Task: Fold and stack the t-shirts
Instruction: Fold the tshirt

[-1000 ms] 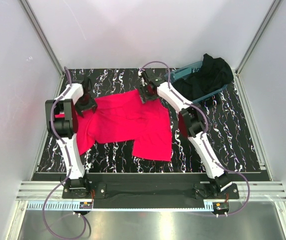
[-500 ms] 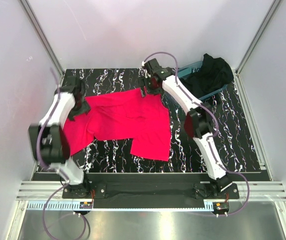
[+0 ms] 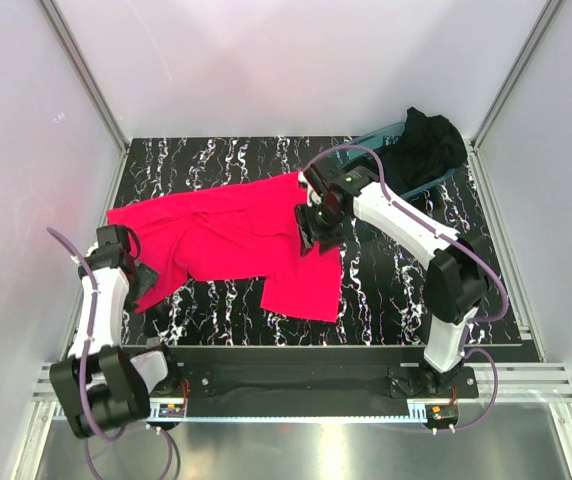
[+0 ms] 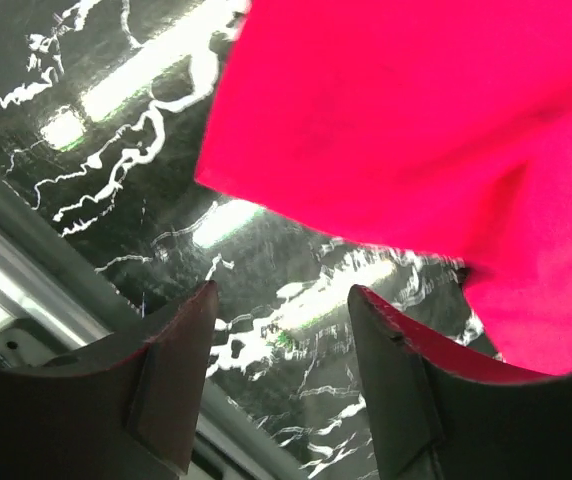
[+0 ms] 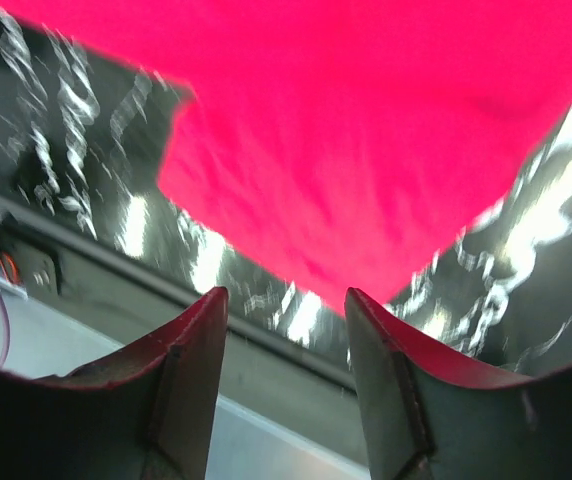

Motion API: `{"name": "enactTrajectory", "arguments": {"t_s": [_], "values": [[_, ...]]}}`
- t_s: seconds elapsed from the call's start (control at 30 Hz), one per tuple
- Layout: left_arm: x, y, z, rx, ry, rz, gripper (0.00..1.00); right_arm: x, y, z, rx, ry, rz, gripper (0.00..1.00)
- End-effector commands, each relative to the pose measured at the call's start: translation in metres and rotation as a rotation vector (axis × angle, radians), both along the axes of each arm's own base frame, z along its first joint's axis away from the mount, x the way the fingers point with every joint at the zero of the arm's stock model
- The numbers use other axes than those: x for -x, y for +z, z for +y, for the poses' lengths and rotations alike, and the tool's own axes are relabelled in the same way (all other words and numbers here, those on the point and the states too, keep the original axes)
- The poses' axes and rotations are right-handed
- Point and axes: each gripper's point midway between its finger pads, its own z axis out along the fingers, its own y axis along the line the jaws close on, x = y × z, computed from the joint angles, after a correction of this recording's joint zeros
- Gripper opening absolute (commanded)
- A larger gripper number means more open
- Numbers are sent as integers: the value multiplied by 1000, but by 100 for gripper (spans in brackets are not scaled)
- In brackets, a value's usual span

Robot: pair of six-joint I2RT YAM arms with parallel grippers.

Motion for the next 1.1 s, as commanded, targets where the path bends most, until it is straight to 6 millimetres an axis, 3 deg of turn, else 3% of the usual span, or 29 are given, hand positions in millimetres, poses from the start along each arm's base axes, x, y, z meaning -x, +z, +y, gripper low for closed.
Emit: {"name": "enactTrajectory", "arguments": {"t_s": [0.0,0.03,0.2,0.33,0.7,0.93,1.07], "values": [[-11,-17,13,72,124,-42,61,23,16,-5,-59,-17,54,56],[-6,-30,11,95,129,-8,60,24,19,-6,-59,-13,51,56],[-10,-42,18,67,140,-32,58,20,27,-6,-62,-11,34,56],[-5,-53,20,60,156,-2,59,17,18,-2,-56,-7,53,55],[-9,-31,42,-34,201,-23,59,18,3,-4,-57,-31,93,54],[-1,-59,39,3,211,45,58,18,-2,-8,-53,-56,109,54],[-2,-63,42,-2,233,59,57,21,-6,-17,-39,-78,117,54]]}}
